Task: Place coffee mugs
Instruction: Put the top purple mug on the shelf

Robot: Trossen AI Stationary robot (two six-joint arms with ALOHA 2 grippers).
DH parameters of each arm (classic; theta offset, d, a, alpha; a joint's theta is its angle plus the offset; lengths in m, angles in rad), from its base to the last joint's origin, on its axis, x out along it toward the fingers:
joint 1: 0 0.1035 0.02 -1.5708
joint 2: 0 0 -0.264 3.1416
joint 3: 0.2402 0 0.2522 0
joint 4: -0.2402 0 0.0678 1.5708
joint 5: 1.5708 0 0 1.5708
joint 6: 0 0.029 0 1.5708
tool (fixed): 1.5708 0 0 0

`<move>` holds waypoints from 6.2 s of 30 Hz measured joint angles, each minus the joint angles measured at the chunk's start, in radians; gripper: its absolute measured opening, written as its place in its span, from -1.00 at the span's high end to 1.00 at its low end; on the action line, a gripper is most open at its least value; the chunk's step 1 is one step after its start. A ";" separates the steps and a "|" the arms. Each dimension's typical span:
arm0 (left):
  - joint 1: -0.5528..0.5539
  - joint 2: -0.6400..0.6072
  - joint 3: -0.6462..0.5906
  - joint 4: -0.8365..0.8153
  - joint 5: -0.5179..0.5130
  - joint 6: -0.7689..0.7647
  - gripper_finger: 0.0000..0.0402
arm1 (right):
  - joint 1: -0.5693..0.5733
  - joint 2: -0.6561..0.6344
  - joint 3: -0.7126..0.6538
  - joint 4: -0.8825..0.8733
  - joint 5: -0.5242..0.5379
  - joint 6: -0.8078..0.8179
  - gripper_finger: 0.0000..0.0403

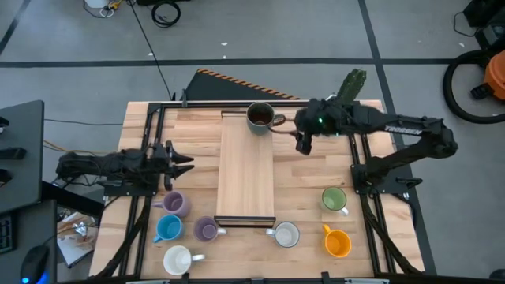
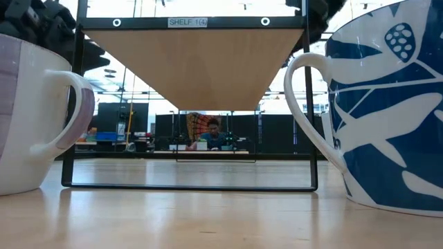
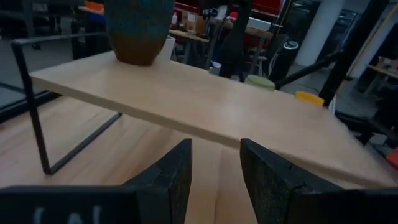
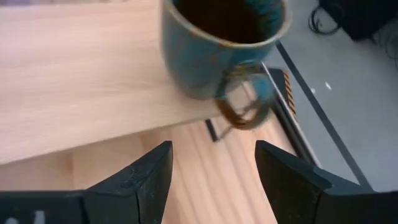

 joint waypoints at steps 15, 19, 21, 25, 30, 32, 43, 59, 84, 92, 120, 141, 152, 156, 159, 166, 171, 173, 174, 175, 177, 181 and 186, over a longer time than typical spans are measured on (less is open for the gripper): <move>-0.051 0.482 0.326 -0.246 0.069 -0.210 0.30 | 0.174 -0.094 -0.289 0.362 0.131 -0.022 -0.16; -0.079 0.574 0.436 -0.328 0.065 -0.208 0.30 | 0.197 -0.101 -0.321 0.415 0.131 -0.055 -0.16; -0.096 0.604 0.487 -0.390 0.070 -0.218 0.30 | 0.206 -0.103 -0.325 0.419 0.132 -0.057 -0.16; -0.142 0.654 0.545 -0.448 0.148 -0.226 0.30 | 0.226 -0.099 -0.326 0.417 0.131 -0.044 -0.16; -0.216 0.702 0.553 -0.506 0.215 -0.305 0.30 | 0.249 -0.090 -0.343 0.453 0.137 -0.057 -0.16; -0.237 0.718 0.561 -0.531 0.234 -0.371 0.30 | 0.254 -0.089 -0.350 0.451 0.151 -0.068 -0.16; -0.359 0.870 0.722 -0.732 0.216 -0.586 0.30 | 0.256 -0.089 -0.447 0.601 0.158 -0.077 -0.16; -0.461 1.078 0.823 -0.813 0.329 -0.734 0.30 | 0.256 -0.089 -0.452 0.611 0.156 -0.090 -0.16; -0.736 1.077 0.880 -1.087 0.201 -1.062 0.30 | 0.256 -0.089 -0.452 0.645 0.121 -0.116 -0.16; -0.794 1.077 0.848 -1.093 0.181 -1.184 0.14 | 0.256 -0.089 -0.452 0.645 0.093 -0.116 -0.16; -0.810 1.195 0.786 -1.203 0.221 -1.124 0.10 | 0.256 -0.089 -0.452 0.698 0.047 -0.120 -0.16; -0.708 1.195 0.786 -1.170 0.299 -0.717 0.10 | 0.256 -0.089 -0.452 0.698 0.041 -0.096 -0.16; -0.623 1.195 0.832 -1.090 0.170 -0.519 0.10 | 0.256 -0.089 -0.452 0.705 0.040 -0.089 -0.16; -0.592 1.193 0.942 -1.122 0.067 -0.448 0.10 | 0.256 -0.089 -0.452 0.705 0.040 -0.087 -0.16; -0.598 1.192 0.977 -1.139 0.031 -0.369 0.10 | 0.256 -0.089 -0.452 0.705 0.038 -0.086 -0.16; -0.643 1.195 0.895 -1.134 0.019 -0.260 0.10 | 0.256 -0.061 -0.452 0.704 0.020 -0.085 -0.16; -0.646 1.195 0.881 -1.118 0.002 -0.252 0.10 | 0.256 -0.055 -0.452 0.704 0.020 -0.086 -0.16; -0.646 1.194 0.881 -1.117 -0.009 -0.233 0.10 | 0.256 -0.055 -0.452 0.707 0.020 -0.086 -0.16; -0.649 1.194 0.881 -1.117 -0.010 -0.227 0.10 | 0.256 -0.055 -0.452 0.709 0.020 -0.086 -0.16; -0.654 1.194 0.881 -1.116 -0.014 -0.225 0.10 | 0.256 -0.055 -0.452 0.705 0.020 -0.086 -0.16; -0.663 1.194 0.881 -1.115 -0.024 -0.227 0.10 | 0.256 -0.055 -0.452 0.705 0.020 -0.086 -0.16; -0.685 1.194 0.881 -1.086 -0.026 -0.233 0.10 | 0.256 -0.055 -0.452 0.705 0.017 -0.075 -0.16; -0.726 1.194 0.881 -1.099 -0.011 -0.295 0.10 | 0.256 -0.055 -0.452 0.705 0.015 -0.071 -0.16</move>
